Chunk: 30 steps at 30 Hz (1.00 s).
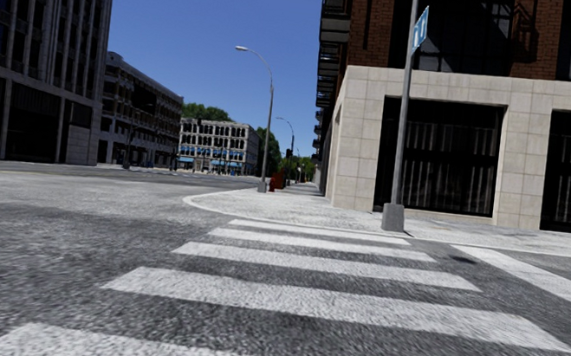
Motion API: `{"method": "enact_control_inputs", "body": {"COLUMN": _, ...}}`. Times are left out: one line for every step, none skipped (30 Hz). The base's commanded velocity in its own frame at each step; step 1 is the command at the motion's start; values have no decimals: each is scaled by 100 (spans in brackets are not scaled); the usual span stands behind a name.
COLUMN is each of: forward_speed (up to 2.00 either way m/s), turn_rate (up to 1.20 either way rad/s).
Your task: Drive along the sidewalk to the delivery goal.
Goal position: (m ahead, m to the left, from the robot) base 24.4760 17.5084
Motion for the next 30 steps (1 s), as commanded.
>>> {"method": "enact_control_inputs", "body": {"forward_speed": 135, "turn_rate": -48}}
{"method": "enact_control_inputs", "body": {"forward_speed": 136, "turn_rate": -47}}
{"method": "enact_control_inputs", "body": {"forward_speed": 136, "turn_rate": -33}}
{"method": "enact_control_inputs", "body": {"forward_speed": 137, "turn_rate": -5}}
{"method": "enact_control_inputs", "body": {"forward_speed": 138, "turn_rate": 0}}
{"method": "enact_control_inputs", "body": {"forward_speed": 138, "turn_rate": 0}}
{"method": "enact_control_inputs", "body": {"forward_speed": 138, "turn_rate": 0}}
{"method": "enact_control_inputs", "body": {"forward_speed": 138, "turn_rate": 0}}
{"method": "enact_control_inputs", "body": {"forward_speed": 139, "turn_rate": 0}}
{"method": "enact_control_inputs", "body": {"forward_speed": 139, "turn_rate": 0}}
{"method": "enact_control_inputs", "body": {"forward_speed": 139, "turn_rate": 0}}
{"method": "enact_control_inputs", "body": {"forward_speed": 139, "turn_rate": 0}}
{"method": "enact_control_inputs", "body": {"forward_speed": 139, "turn_rate": 0}}
{"method": "enact_control_inputs", "body": {"forward_speed": 139, "turn_rate": 0}}
{"method": "enact_control_inputs", "body": {"forward_speed": 139, "turn_rate": 0}}
{"method": "enact_control_inputs", "body": {"forward_speed": 142, "turn_rate": 0}}
{"method": "enact_control_inputs", "body": {"forward_speed": 142, "turn_rate": 0}}
{"method": "enact_control_inputs", "body": {"forward_speed": 200, "turn_rate": 0}}
{"method": "enact_control_inputs", "body": {"forward_speed": 200, "turn_rate": 0}}
{"method": "enact_control_inputs", "body": {"forward_speed": 200, "turn_rate": 0}}
{"method": "enact_control_inputs", "body": {"forward_speed": 200, "turn_rate": 0}}
{"method": "enact_control_inputs", "body": {"forward_speed": 200, "turn_rate": 0}}
{"method": "enact_control_inputs", "body": {"forward_speed": 200, "turn_rate": 0}}
{"method": "enact_control_inputs", "body": {"forward_speed": 200, "turn_rate": 0}}
{"method": "enact_control_inputs", "body": {"forward_speed": 200, "turn_rate": 0}}
{"method": "enact_control_inputs", "body": {"forward_speed": 200, "turn_rate": 0}}
{"method": "enact_control_inputs", "body": {"forward_speed": 200, "turn_rate": 0}}
{"method": "enact_control_inputs", "body": {"forward_speed": 200, "turn_rate": 0}}
{"method": "enact_control_inputs", "body": {"forward_speed": 200, "turn_rate": 0}}
{"method": "enact_control_inputs", "body": {"forward_speed": 200, "turn_rate": 0}}
